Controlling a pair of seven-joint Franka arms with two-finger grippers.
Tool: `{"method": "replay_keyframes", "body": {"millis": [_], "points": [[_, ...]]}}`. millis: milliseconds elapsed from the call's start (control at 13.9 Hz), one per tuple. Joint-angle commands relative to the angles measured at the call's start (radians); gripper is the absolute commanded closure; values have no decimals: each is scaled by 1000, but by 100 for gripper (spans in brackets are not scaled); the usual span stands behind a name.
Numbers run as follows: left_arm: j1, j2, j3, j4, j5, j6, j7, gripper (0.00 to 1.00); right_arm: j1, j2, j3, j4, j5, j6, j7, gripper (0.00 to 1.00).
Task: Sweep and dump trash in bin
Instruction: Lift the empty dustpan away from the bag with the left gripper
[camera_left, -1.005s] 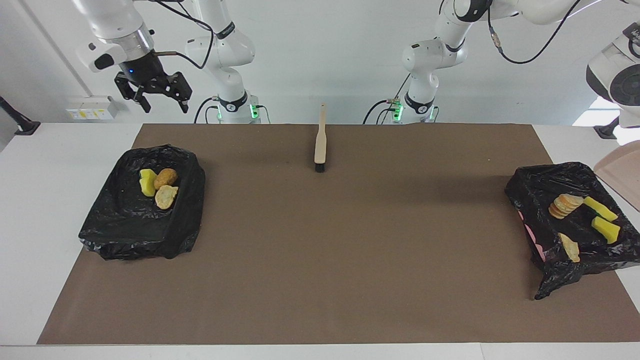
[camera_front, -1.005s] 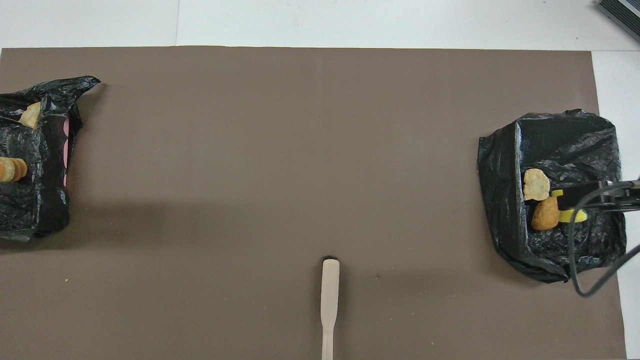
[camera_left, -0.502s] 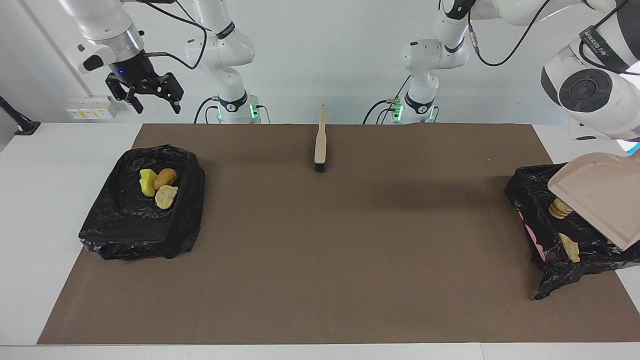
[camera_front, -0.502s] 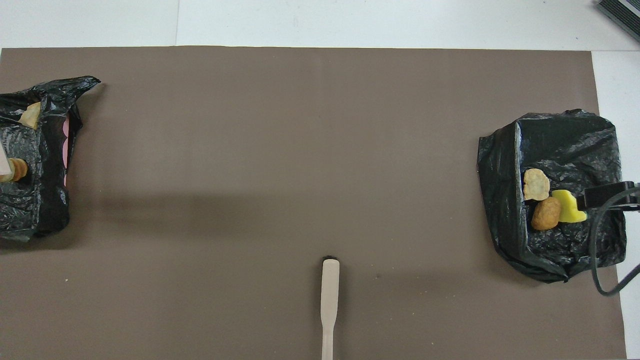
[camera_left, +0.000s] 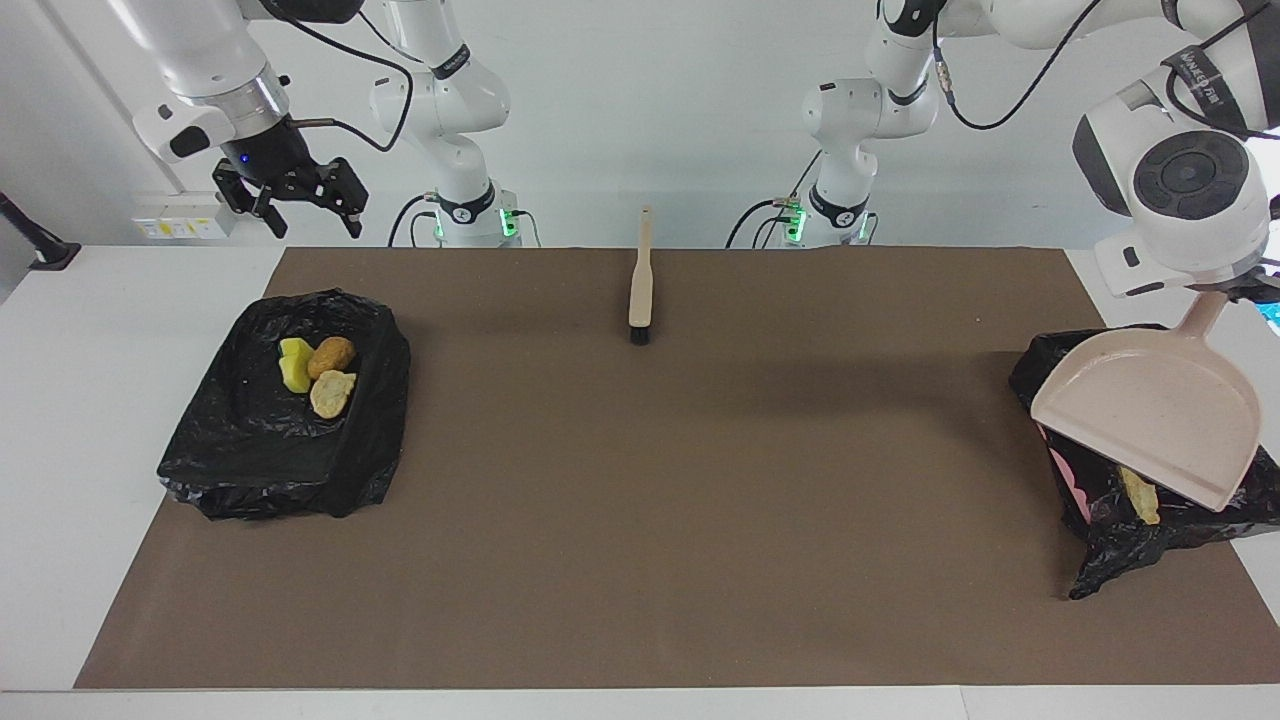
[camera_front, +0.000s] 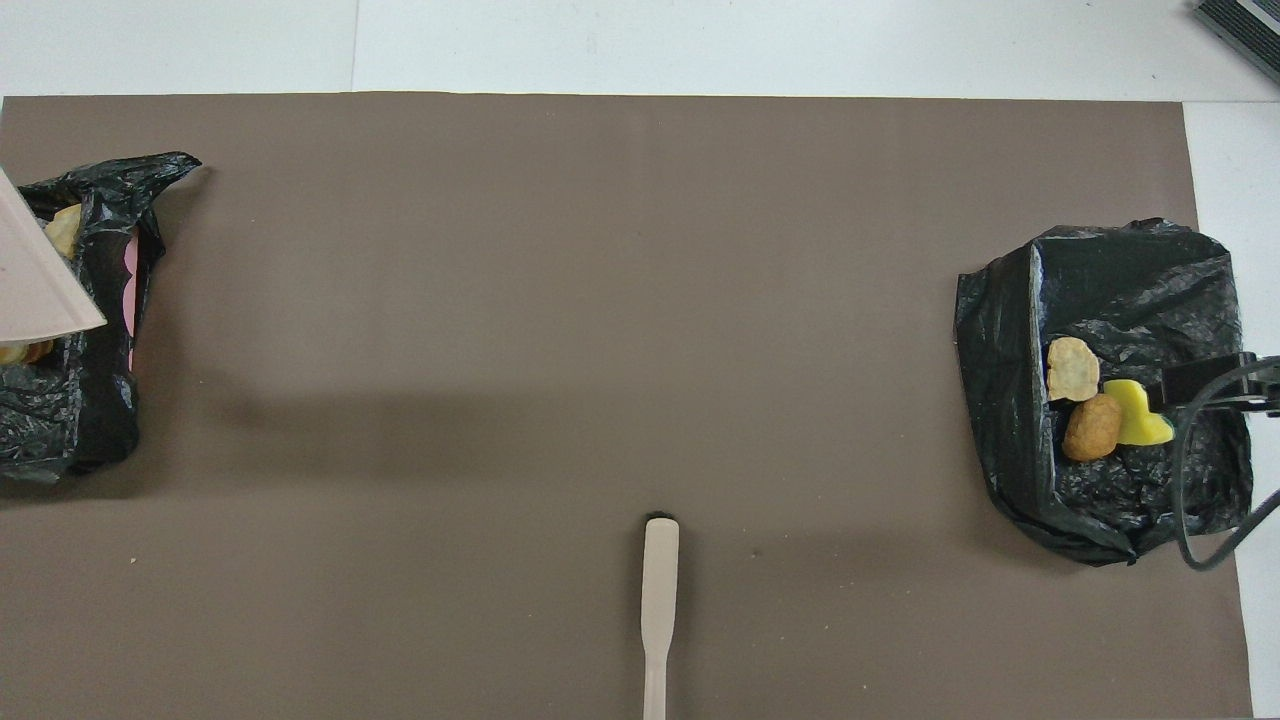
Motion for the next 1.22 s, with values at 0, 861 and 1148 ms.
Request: {"method": "replay_keyframes", "body": {"millis": [0,861,1148], "points": [[-10,-70,10,-90,-98,7,-157,100,-23,44,23,37,-27,-26,-37,0],[-43,-182,10,-304,-546,131,-711,100,-20,59,26,86,-23,-6,-28,0],[-117,-179,8,-337,-670,240,-920,100,-18,61,29,89,-21,-9,-29,0]]}}
